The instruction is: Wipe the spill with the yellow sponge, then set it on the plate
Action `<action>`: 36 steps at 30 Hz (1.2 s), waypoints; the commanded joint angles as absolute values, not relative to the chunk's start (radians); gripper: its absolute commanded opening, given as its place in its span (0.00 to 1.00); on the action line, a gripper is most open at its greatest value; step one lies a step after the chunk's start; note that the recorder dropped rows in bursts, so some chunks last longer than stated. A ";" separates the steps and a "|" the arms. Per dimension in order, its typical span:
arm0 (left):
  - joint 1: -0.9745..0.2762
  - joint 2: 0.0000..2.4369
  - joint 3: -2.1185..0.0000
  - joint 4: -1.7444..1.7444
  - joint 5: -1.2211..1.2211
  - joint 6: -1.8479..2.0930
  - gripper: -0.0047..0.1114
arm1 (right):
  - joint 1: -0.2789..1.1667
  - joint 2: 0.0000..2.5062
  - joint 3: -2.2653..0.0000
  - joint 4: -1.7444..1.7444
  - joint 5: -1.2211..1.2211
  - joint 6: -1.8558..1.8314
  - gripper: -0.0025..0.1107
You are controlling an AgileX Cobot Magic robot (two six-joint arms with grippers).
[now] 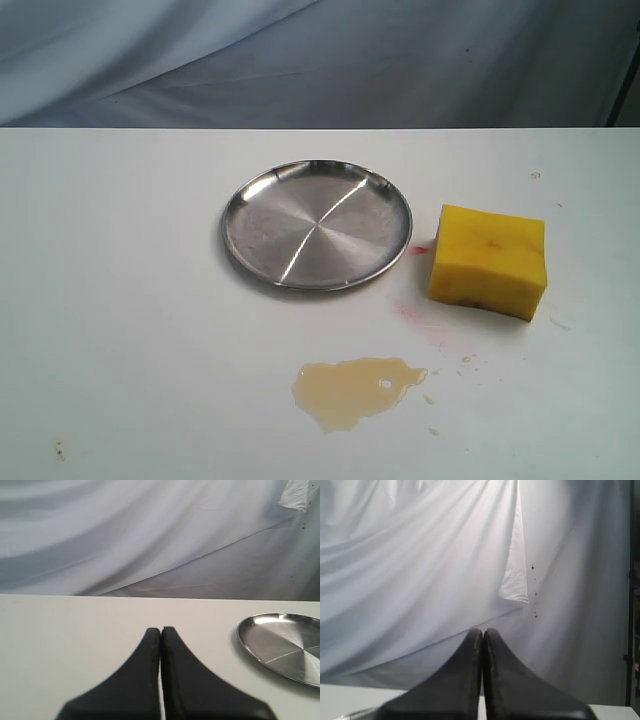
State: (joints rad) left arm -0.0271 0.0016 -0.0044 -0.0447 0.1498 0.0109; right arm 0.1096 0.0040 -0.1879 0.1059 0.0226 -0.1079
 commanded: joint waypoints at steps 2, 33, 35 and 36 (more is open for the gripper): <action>-0.028 0.000 0.000 -0.044 0.146 0.013 0.05 | 0.109 0.030 -0.296 0.078 0.202 -0.163 0.02; -0.028 0.000 0.000 -0.044 0.146 0.008 0.05 | 0.109 0.988 -0.956 0.281 0.972 -0.284 0.02; -0.028 0.000 0.000 -0.044 0.146 0.008 0.05 | 0.109 1.021 -0.956 0.281 1.009 -0.284 0.02; -0.028 0.000 0.000 -0.044 0.146 0.008 0.05 | 0.109 1.038 -0.956 0.281 1.030 -0.284 0.02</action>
